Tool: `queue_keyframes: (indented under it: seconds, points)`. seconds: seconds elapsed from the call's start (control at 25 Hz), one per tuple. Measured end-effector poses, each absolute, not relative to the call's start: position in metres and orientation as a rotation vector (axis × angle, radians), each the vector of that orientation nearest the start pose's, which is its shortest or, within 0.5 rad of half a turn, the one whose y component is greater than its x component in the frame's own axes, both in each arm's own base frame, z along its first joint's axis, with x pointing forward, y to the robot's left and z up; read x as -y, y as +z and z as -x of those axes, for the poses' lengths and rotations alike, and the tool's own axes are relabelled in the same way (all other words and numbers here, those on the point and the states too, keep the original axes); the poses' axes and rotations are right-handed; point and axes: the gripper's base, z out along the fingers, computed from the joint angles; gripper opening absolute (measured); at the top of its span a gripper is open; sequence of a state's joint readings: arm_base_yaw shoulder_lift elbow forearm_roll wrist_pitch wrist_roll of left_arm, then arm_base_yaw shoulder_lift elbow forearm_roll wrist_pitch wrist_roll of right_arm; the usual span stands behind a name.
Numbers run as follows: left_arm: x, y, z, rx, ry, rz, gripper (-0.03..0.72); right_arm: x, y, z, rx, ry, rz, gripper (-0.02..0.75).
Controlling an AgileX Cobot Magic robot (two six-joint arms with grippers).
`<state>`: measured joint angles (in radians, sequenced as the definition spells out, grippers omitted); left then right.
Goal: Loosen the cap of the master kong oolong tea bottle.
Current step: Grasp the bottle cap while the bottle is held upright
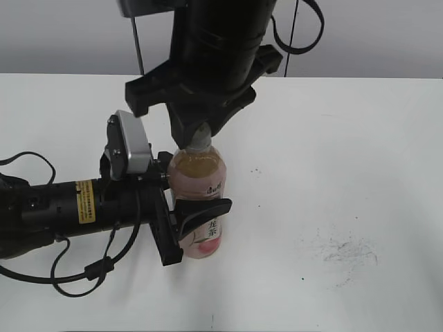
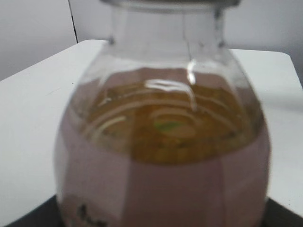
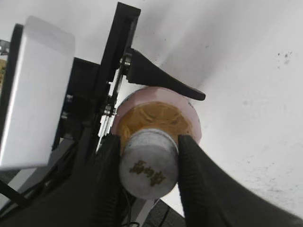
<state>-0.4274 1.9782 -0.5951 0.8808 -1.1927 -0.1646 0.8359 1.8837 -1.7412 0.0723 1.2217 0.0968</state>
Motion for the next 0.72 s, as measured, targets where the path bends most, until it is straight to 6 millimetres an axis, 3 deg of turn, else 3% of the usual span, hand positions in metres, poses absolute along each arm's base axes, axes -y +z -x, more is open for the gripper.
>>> queue_keyframes:
  seconds: [0.12,0.36,0.64,0.72]
  points:
    - [0.1826,0.1138,-0.2438,-1.475,-0.854,-1.117,0.396,-0.3020,0.3010,-0.2646,-2.633,0.264,1.186,0.277]
    - [0.1827,0.1138,-0.2437,-1.473,-0.855,-1.118,0.395,-0.3028,0.3011,-0.2639,-2.200,0.176,1.822,0.276]
    - [0.1827,0.1138,-0.2436,-1.470,-0.853,-1.122,0.389,-0.3032,0.3011,-0.2629,-1.448,0.047,2.441,0.276]
    - [0.1827,0.1138,-0.2435,-1.469,-0.852,-1.124,0.389,-0.3037,0.3011,-0.2621,-1.162,0.012,2.586,0.276]
